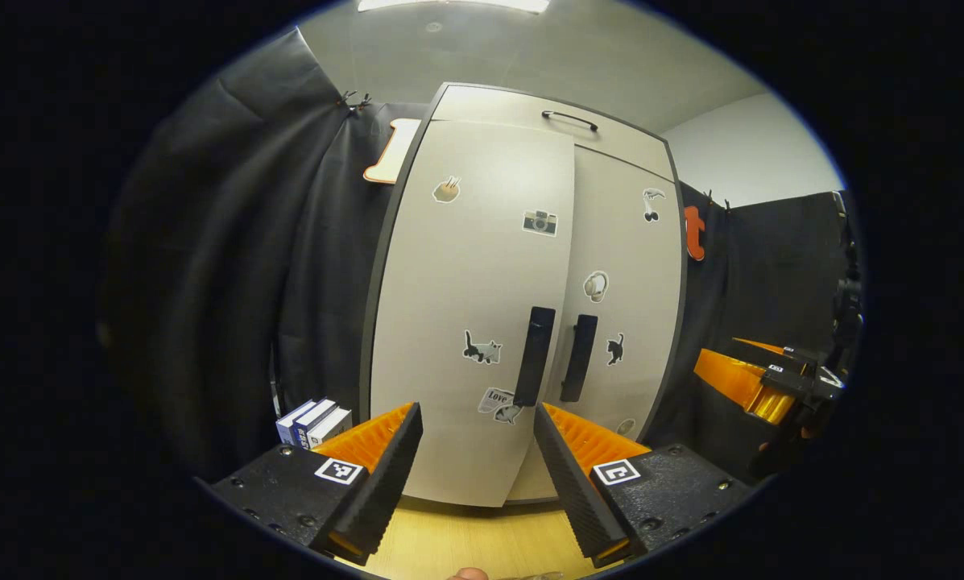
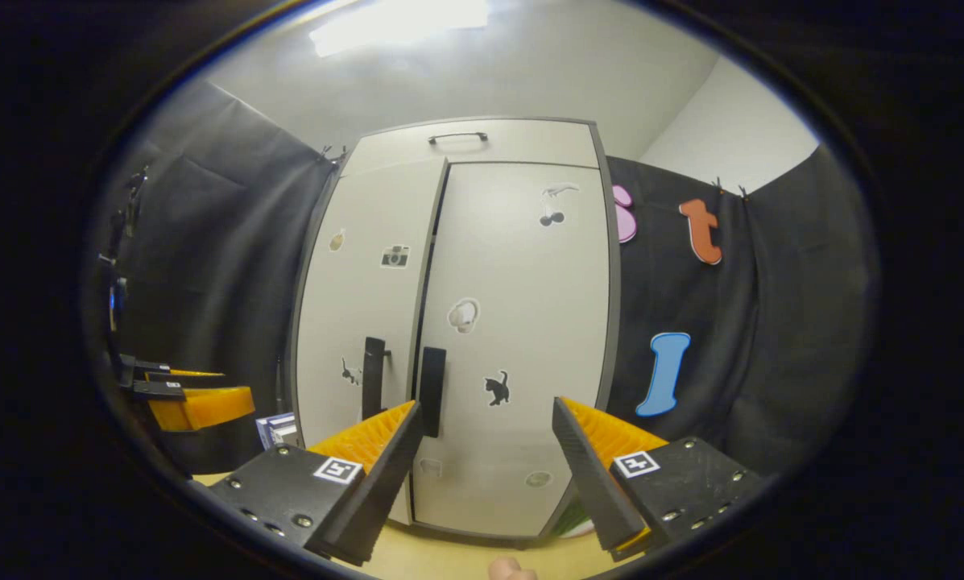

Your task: Grasp the bottle in the cabinet with the left hand and place it on the coaster, then close the right door with the right hand and the left door with the left hand.

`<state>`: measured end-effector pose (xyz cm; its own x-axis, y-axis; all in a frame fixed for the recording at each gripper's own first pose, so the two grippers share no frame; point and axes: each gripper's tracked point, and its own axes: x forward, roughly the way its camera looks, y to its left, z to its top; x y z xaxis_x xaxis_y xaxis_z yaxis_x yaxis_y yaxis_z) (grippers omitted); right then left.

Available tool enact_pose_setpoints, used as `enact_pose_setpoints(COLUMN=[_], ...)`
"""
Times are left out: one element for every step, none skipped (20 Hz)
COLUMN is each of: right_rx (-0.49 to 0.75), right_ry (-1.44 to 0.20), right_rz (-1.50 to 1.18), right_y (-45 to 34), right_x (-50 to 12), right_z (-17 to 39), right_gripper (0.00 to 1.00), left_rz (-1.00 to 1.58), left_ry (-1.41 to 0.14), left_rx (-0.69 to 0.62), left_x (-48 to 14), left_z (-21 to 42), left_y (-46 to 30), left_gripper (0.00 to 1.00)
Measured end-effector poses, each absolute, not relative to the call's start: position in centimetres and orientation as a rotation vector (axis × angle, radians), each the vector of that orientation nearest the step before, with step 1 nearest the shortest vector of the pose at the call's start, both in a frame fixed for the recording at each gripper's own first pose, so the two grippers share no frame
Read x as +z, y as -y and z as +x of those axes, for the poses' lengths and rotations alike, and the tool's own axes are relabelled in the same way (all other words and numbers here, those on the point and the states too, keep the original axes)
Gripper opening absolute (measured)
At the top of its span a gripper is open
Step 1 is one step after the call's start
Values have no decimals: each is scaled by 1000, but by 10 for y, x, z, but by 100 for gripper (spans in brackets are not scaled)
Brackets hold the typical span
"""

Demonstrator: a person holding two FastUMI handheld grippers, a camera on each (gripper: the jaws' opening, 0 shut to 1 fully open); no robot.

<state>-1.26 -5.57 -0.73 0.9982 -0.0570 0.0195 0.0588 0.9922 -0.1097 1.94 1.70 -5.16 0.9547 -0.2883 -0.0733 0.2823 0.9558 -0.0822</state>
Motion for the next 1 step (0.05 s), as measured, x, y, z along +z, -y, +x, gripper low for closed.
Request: enact_pose_setpoints(right_rx=[-58], right_ry=[21], right_rz=[-110], right_y=[56], right_x=[-6], right_z=[-13], right_gripper=[98], left_rz=[-67], left_ry=[-76], left_rx=[-288], left_x=[-49], left_z=[20], left_y=[-17], left_gripper=[89])
